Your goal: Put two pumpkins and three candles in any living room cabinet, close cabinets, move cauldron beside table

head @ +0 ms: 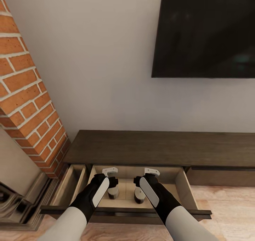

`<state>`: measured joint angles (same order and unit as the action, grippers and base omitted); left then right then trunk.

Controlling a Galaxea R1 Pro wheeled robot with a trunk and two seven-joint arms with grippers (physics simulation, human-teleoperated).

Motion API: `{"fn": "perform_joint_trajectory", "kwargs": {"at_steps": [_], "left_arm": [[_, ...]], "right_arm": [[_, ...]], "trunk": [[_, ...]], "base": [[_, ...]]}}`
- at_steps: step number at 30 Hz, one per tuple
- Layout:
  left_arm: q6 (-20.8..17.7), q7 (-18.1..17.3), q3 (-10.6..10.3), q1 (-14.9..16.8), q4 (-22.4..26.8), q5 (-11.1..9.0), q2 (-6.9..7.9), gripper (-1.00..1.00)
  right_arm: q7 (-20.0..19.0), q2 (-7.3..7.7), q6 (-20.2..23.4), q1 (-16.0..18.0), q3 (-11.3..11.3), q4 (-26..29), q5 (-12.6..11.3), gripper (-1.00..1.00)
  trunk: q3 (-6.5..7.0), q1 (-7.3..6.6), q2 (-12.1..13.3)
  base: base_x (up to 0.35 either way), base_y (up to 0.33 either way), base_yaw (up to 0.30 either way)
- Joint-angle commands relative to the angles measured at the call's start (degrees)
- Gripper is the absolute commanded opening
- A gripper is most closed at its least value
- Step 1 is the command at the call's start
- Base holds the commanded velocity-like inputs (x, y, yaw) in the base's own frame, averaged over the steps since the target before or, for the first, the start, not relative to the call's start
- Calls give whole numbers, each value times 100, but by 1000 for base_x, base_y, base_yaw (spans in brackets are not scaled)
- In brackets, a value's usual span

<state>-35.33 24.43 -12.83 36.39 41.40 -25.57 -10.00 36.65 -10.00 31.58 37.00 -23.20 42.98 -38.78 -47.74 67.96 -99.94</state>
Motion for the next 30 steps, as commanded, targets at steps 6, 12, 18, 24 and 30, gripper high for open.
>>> {"fn": "perform_joint_trajectory", "kwargs": {"at_steps": [6, 12, 18, 24, 30], "left_arm": [[-1, 0, 1, 0, 5, 0, 0, 100], [-1, 0, 1, 0, 8, 0, 0, 100], [-1, 0, 2, 0, 31, 0, 0, 100], [-36, 5, 6, 0, 79, 0, 0, 100], [-180, 7, 32, 0, 136, 2, 0, 100]], "right_arm": [[-2, 0, -2, 0, -6, 0, 1, 100], [-2, 0, -2, 0, -1, 0, 2, 100], [0, 0, -2, 0, 0, 0, 2, 100], [-3, 0, -10, 0, 0, 0, 2, 100], [0, 0, -11, 0, -1, 0, 2, 100]], "trunk": [[108, -132, 242], [216, -264, 483], [324, -396, 723], [431, -528, 964], [539, -660, 1205]], "base": [[0, 0, 0], [0, 0, 0], [0, 0, 0], [0, 0, 10], [0, 0, 204]]}}
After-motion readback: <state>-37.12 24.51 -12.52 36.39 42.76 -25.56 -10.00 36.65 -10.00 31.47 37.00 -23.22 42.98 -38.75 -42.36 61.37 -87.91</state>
